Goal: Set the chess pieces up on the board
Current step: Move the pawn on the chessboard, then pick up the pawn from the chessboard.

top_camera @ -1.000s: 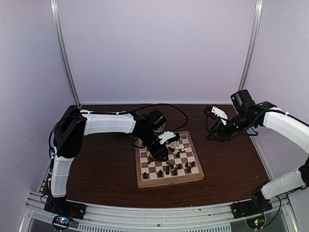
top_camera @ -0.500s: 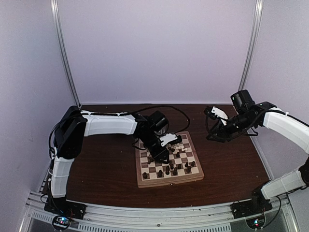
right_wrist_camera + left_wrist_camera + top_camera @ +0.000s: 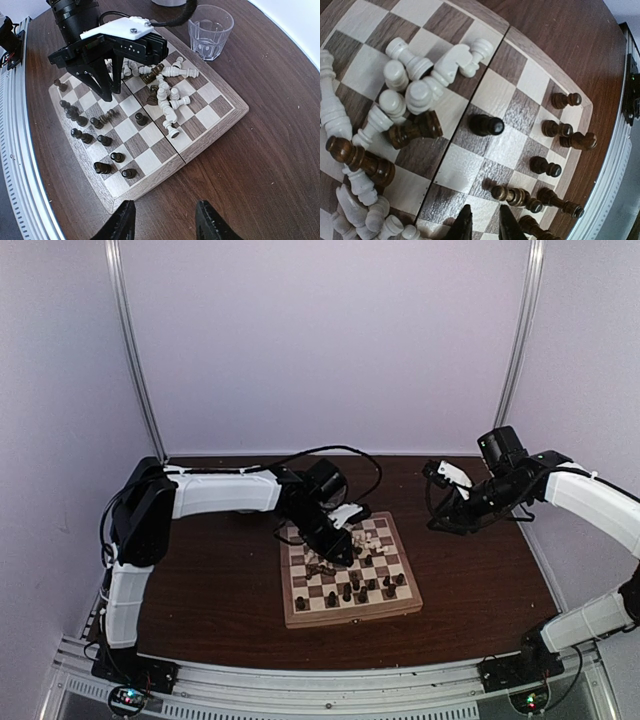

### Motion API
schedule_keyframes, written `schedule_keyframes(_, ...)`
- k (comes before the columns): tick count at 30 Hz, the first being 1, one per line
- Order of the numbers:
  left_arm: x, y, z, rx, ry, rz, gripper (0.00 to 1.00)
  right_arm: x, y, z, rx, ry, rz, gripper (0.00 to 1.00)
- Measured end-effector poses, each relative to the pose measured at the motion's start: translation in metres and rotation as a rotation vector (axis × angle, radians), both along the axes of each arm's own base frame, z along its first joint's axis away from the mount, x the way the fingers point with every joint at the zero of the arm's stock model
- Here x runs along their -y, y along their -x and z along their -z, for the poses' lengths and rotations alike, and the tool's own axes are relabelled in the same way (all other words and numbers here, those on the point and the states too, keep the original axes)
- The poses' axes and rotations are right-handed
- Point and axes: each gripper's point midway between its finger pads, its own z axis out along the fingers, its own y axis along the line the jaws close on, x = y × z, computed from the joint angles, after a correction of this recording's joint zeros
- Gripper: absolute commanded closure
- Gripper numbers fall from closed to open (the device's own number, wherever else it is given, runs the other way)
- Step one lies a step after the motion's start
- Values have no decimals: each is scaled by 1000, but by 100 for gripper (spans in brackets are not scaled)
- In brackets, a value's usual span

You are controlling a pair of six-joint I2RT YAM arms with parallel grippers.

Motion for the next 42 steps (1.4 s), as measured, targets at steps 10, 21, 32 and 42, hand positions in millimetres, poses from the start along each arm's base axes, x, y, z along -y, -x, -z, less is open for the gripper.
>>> schedule_keyframes(10, 8, 9, 2, -104, -51, -224, 83, 0, 0, 1, 4, 3, -7, 57)
schedule_keyframes(21, 14, -2, 11, -149, -87, -333, 80, 1, 1, 3, 4, 8, -12, 57)
schedule_keyframes(32, 14, 0, 22, -181, -128, -348, 79, 1, 1, 3, 4, 9, -13, 57)
schedule_keyframes(42, 9, 9, 23, -219, -157, -346, 71, 1, 1, 3, 6, 10, -16, 57)
